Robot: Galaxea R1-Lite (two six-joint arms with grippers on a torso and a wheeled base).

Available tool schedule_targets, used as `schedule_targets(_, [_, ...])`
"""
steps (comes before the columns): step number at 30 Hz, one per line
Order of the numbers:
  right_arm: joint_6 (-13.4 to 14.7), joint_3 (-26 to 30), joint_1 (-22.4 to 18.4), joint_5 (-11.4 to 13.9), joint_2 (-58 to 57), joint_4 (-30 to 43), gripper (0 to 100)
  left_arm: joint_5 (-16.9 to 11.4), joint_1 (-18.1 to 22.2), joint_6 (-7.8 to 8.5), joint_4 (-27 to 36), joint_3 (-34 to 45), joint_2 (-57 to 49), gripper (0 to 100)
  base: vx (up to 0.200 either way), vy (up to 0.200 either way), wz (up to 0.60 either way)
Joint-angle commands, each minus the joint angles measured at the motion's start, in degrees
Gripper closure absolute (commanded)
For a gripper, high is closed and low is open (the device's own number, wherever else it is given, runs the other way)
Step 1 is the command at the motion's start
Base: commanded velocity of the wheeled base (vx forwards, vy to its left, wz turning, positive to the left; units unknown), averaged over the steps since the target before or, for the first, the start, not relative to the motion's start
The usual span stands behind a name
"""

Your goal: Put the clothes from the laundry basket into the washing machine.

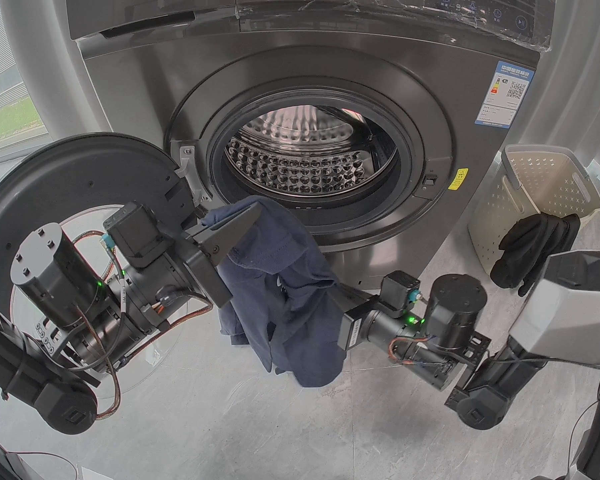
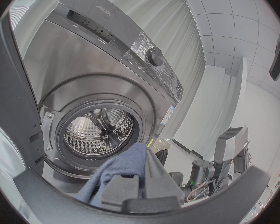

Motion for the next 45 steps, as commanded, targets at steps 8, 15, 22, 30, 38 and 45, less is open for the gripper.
schedule_targets(8, [-1.5,0.4,-7.2,1.8,-4.3,0.1,100,-0.3,-0.2,-0.02,0.0,2.3,-0.6,100,0.000,0.000,0.00])
schedule_targets(15, [-1.5,-6.9,-9.1,2.3,0.0,-0.4,100,-1.3,-1.4,0.25,-0.3,4.9,-0.8,100,0.000,0.000,0.00])
schedule_targets(22, [-1.5,-12.0,-8.2,2.4,3.9,-0.2,0,-3.6,-3.2,-0.02,-0.2,7.2,-2.5,100,0.000,0.000,0.00])
schedule_targets(30, [-1.5,-8.6,-5.7,2.6,7.9,-1.4,0,-2.8,-2.7,-0.11,-0.2,4.9,-1.6,100,0.000,0.000,0.00])
schedule_targets(38, [-1.3,-4.5,-3.8,2.3,8.4,-2.0,0,-0.1,-2.4,-0.19,0.0,2.7,-0.9,100,0.000,0.000,0.00])
schedule_targets(45, [-0.9,3.3,-2.6,2.7,4.3,-3.4,0,0.4,-1.1,-0.28,-0.1,1.6,-0.4,100,0.000,0.000,0.00])
